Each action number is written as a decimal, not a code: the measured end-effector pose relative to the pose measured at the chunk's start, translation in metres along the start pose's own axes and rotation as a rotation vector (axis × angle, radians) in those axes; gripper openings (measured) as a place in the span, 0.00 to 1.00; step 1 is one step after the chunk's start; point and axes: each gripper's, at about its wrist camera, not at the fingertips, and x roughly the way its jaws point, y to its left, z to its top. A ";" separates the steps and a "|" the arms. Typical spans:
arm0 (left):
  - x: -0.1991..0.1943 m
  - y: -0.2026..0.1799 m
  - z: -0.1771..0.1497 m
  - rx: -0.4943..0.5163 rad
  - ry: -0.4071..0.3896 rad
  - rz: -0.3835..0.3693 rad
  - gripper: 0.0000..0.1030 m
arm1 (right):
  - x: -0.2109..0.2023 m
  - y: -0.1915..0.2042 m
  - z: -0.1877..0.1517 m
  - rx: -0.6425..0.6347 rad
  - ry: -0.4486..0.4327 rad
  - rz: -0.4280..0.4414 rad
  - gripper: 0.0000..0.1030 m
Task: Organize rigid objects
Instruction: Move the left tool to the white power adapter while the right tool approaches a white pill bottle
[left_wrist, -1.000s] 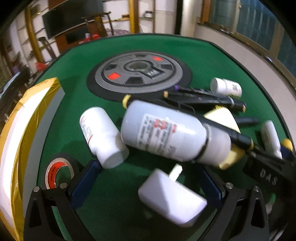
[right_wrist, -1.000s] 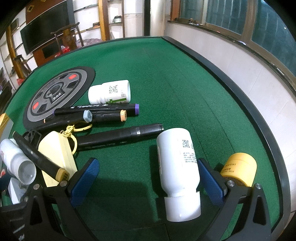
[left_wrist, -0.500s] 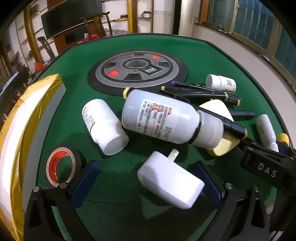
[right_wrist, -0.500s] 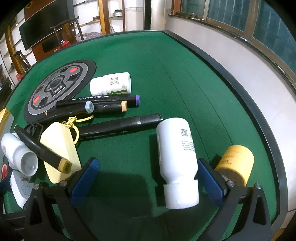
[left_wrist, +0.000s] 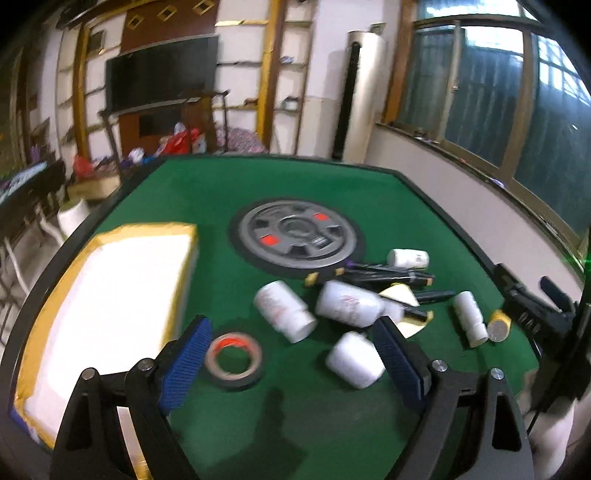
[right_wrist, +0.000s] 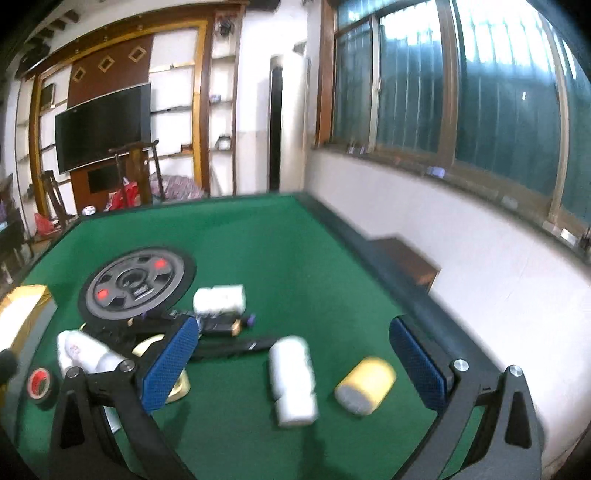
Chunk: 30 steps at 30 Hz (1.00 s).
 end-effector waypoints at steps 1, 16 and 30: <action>-0.001 0.010 0.001 -0.032 0.012 0.000 0.89 | 0.002 -0.003 0.003 -0.007 -0.002 -0.009 1.00; 0.029 -0.005 -0.015 -0.048 0.177 -0.040 0.88 | 0.040 -0.024 -0.014 0.110 0.087 0.092 1.00; 0.075 -0.053 -0.019 -0.013 0.284 -0.062 0.88 | 0.040 -0.020 -0.018 0.097 0.094 0.112 1.00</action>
